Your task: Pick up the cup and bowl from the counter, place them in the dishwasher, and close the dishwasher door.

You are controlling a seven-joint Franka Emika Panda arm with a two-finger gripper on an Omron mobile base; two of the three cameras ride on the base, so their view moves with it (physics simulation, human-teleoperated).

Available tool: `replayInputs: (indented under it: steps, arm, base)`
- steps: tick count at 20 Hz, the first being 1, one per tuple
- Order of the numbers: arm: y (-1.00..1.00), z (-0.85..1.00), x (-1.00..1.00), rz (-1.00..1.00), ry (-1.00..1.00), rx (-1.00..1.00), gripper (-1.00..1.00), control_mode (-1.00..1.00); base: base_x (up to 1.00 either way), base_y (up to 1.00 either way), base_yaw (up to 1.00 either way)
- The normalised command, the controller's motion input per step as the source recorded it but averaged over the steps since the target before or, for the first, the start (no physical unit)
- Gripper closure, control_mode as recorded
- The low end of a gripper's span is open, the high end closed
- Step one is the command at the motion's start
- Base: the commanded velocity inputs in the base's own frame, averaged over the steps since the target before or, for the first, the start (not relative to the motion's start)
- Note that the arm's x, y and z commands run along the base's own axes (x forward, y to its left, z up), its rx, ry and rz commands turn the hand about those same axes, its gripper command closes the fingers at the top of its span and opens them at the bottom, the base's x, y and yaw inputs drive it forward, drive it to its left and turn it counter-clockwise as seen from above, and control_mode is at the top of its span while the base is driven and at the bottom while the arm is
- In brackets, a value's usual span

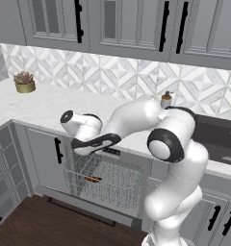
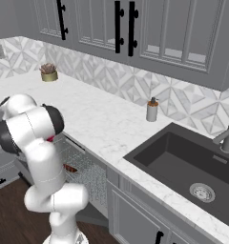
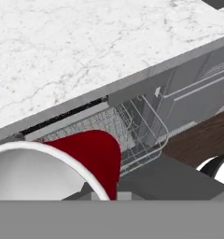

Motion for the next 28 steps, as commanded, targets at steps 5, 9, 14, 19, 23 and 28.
replayInputs:
  steps: [5,9,14,19,23,28]
  arm:
    - [0.02,-0.67,-0.47,0.18,0.02,0.0,1.0,-1.0]
    - [0.09,-0.7,-0.04,0.23,0.04,-0.1,1.0,-1.0]
    - [0.2,-0.72,0.03,0.07,0.0,-0.2,1.0,-1.0]
    - [0.14,-0.43,0.21,-0.04,-0.01,-0.16,1.0,-1.0]
    - [0.13,-0.29,0.14,-0.06,0.03,-0.17,1.0,-1.0]
    - [0.21,-0.28,0.06,-0.15,-0.01,-0.16,1.0,-1.0]
  base:
    - [0.0,0.0,0.0]
    - [0.0,0.0,0.0]
    - [0.0,0.0,0.0]
    - [0.0,0.0,0.0]
    - [0.0,0.0,0.0]
    - [0.0,0.0,0.0]
